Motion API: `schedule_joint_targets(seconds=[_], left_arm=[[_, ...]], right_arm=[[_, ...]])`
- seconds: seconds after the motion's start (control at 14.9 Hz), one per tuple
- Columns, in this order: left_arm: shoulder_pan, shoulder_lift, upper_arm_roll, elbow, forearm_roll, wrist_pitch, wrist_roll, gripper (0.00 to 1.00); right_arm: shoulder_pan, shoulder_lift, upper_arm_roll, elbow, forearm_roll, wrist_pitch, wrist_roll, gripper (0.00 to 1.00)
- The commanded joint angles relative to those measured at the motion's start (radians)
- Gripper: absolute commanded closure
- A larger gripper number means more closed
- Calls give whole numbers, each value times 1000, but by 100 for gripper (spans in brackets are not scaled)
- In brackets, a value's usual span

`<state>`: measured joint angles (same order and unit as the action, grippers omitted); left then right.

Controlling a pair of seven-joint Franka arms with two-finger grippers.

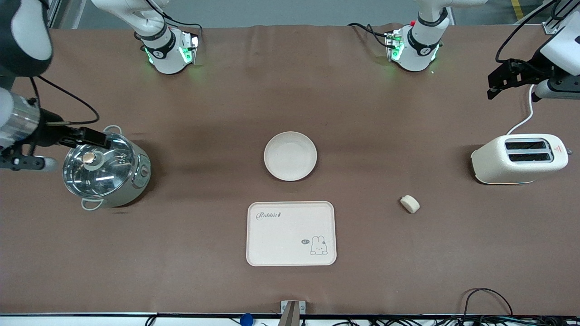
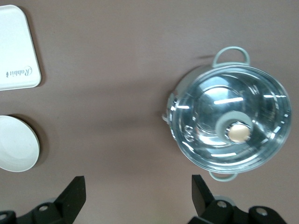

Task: Place bun in plate and plate on tray
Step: 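Reach the right gripper to the plate rim while the left gripper approaches the bun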

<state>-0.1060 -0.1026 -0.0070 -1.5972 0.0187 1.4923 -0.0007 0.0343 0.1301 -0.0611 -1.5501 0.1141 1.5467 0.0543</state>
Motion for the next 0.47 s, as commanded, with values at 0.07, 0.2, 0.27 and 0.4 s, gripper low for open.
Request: schedule_joint_targets(seconds=[0.07, 0.2, 0.27, 0.4], left_arm=[[-4, 11, 7, 22, 20, -6, 7, 0], [-4, 30, 7, 25, 21, -4, 8, 0], [-4, 53, 8, 54, 23, -4, 7, 0], [-6, 125, 7, 118, 27, -4, 5, 0]], right_arm=[[-60, -79, 7, 15, -23, -86, -24, 0], [-60, -76, 10, 13, -57, -86, -22, 0], [-53, -75, 12, 12, -56, -74, -18, 0], [7, -60, 14, -22, 10, -4, 10, 0]])
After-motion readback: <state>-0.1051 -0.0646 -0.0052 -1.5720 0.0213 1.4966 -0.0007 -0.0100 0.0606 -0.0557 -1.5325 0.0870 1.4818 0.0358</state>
